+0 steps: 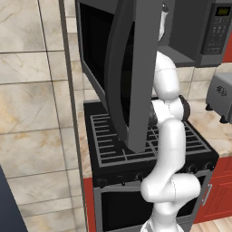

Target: Retrieve the reheated potato from the microwave, then place the potato, cheese, and condiment on the cutting board.

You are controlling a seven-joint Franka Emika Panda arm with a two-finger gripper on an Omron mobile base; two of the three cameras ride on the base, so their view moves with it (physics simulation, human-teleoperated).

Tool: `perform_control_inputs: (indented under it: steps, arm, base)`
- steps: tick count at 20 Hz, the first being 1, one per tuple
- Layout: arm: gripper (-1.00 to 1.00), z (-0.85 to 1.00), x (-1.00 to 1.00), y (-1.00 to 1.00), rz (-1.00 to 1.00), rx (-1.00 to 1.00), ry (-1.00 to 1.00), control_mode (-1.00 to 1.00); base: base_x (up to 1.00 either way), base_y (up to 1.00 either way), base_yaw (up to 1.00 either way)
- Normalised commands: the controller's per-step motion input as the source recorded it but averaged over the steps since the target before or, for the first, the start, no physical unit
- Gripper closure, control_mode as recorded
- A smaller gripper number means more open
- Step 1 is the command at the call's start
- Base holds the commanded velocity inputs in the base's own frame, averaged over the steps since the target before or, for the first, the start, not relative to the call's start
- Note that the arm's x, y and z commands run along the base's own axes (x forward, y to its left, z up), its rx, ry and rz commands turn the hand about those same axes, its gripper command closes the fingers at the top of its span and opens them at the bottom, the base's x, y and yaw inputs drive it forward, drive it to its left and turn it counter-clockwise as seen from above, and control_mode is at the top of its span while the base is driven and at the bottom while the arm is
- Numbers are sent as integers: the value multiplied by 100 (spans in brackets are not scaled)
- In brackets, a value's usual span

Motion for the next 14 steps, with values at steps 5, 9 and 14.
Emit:
perform_control_inputs:
  steps: [5,9,14]
  arm:
    - [100,-1,-52,-3,-3,4,-7,-100]
    - [100,-37,-72,0,-4,1,-24,-100]
    - [100,-77,-60,1,-4,1,-28,-100]
  base:
    - [0,0,0]
    - [0,0,0]
    - [0,0,0]
